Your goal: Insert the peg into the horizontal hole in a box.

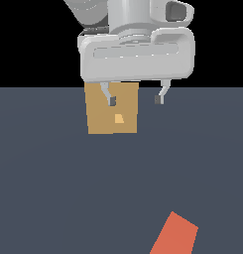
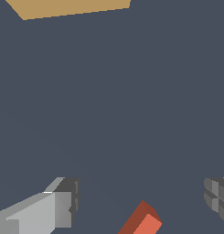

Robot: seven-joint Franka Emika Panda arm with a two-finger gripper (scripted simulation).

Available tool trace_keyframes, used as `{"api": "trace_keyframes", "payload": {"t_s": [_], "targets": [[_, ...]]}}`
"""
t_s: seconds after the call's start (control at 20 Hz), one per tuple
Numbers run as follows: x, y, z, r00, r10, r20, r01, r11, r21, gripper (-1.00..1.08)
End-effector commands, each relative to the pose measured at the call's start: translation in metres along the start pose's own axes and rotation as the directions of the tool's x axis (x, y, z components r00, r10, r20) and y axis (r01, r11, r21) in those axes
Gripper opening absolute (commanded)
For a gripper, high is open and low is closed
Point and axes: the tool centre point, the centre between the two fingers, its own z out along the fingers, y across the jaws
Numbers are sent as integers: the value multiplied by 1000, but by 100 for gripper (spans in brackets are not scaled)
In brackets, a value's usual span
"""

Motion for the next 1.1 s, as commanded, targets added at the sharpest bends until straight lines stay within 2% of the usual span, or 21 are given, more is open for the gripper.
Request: {"api": "trace_keyframes", "payload": {"t_s": [0.0, 0.15, 0.25, 0.45, 0.6, 0.85, 1.05], "targets": [[-29, 5, 11, 998, 69, 2, -69, 998, 5, 100], [-74, 9, 29, 984, 178, 4, -178, 984, 13, 100], [-109, 8, 43, 965, 262, 6, -262, 965, 18, 100], [-173, -1, 69, 911, 412, 10, -412, 911, 28, 100], [-211, -12, 85, 867, 498, 13, -498, 867, 35, 100], [-249, -28, 101, 812, 583, 16, -583, 811, 41, 100], [-258, -33, 105, 798, 603, 17, -603, 796, 43, 100]]}}
